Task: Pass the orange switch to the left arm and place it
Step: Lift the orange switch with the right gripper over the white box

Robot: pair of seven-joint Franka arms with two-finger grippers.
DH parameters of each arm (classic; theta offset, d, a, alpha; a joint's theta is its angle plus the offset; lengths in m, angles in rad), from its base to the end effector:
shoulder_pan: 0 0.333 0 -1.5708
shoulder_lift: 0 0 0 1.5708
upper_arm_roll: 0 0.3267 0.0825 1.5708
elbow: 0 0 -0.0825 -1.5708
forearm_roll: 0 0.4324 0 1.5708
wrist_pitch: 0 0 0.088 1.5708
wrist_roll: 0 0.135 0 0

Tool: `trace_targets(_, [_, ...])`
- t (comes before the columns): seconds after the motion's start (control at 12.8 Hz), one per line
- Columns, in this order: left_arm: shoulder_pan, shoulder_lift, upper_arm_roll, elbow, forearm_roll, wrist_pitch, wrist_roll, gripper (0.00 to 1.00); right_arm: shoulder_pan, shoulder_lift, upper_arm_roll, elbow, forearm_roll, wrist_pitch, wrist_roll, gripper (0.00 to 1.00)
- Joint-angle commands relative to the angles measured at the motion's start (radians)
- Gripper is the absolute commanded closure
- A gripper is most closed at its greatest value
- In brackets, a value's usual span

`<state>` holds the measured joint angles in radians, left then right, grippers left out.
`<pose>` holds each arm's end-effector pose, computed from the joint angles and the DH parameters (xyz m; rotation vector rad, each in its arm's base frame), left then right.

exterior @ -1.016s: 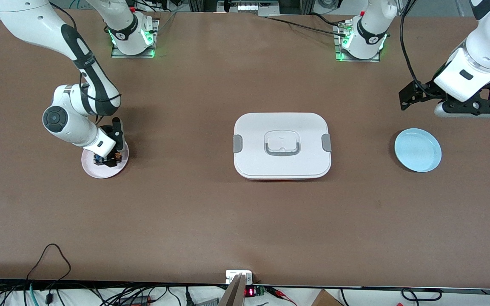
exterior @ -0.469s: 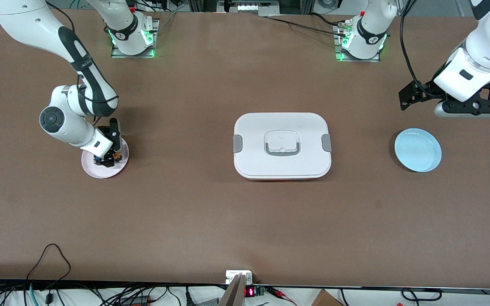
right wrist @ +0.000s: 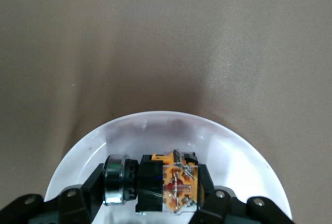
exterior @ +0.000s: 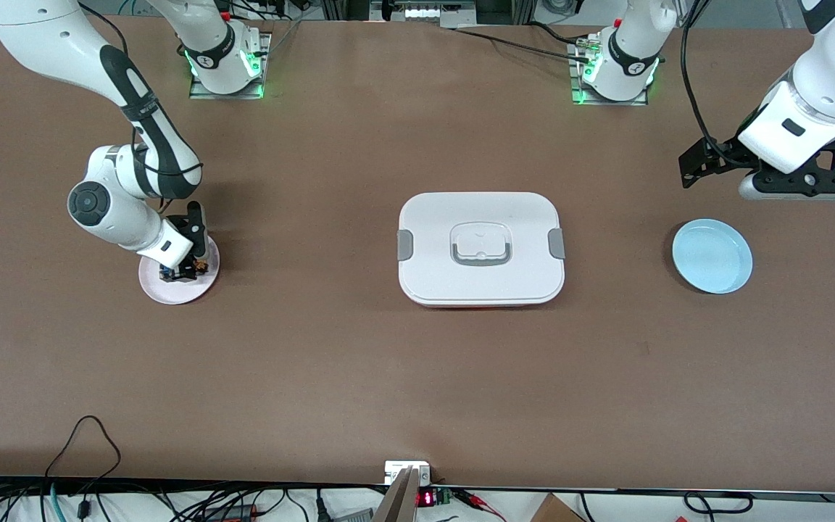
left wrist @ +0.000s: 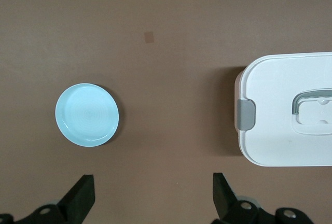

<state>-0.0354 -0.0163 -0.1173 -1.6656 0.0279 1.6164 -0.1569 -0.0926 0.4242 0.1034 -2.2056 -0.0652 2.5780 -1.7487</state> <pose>0.5918 -0.0878 0.5715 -3.1068 -0.0039 0.0435 0.5746 0.0101 0.1222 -1.9169 -2.4341 0.0376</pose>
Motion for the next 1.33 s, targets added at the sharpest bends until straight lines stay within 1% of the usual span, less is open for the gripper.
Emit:
trace_targets(0.0, [-0.005, 0.007, -0.001, 0.024, 0.001, -0.023, -0.015, 0.0, -0.022, -0.012, 0.028, -0.013, -0.001, 0.022, -0.031, 0.8])
trace_targets(0.16, [-0.005, 0.007, -0.001, 0.024, 0.001, -0.023, -0.016, 0.0, -0.022, -0.021, 0.038, -0.006, 0.005, 0.011, -0.023, 0.83])
trace_targets(0.23, [-0.005, 0.007, -0.001, 0.024, 0.0, -0.023, -0.016, 0.0, -0.022, -0.03, 0.042, -0.005, 0.039, -0.004, -0.014, 0.84])
trace_targets(0.31, [-0.005, 0.009, -0.001, 0.026, -0.005, -0.023, -0.016, 0.0, -0.021, -0.045, 0.054, 0.004, 0.101, -0.04, -0.011, 0.84])
trace_targets(0.55, [-0.005, 0.019, -0.001, 0.038, -0.009, -0.023, -0.018, 0.0, -0.018, -0.085, 0.116, 0.041, 0.224, -0.14, -0.006, 0.84])
trace_targets(0.7, [-0.005, 0.022, -0.001, 0.038, -0.011, -0.027, -0.016, 0.0, -0.015, -0.105, 0.14, 0.066, 0.361, -0.208, -0.006, 0.84])
trace_targets(0.86, [-0.005, 0.022, -0.001, 0.038, -0.011, -0.036, -0.016, 0.0, -0.003, -0.116, 0.195, 0.104, 0.496, -0.258, 0.0, 0.84])
trace_targets(0.94, [-0.003, 0.022, -0.001, 0.038, -0.011, -0.038, -0.016, 0.0, 0.007, -0.123, 0.217, 0.125, 0.539, -0.28, 0.026, 0.84])
trace_targets(1.09, [-0.003, 0.022, -0.001, 0.038, -0.011, -0.038, -0.016, 0.0, 0.033, -0.137, 0.252, 0.18, 0.591, -0.336, 0.124, 0.84])
trace_targets(1.25, [-0.004, 0.024, -0.001, 0.038, -0.013, -0.046, -0.013, 0.0, 0.068, -0.147, 0.298, 0.257, 0.718, -0.372, 0.223, 0.84])
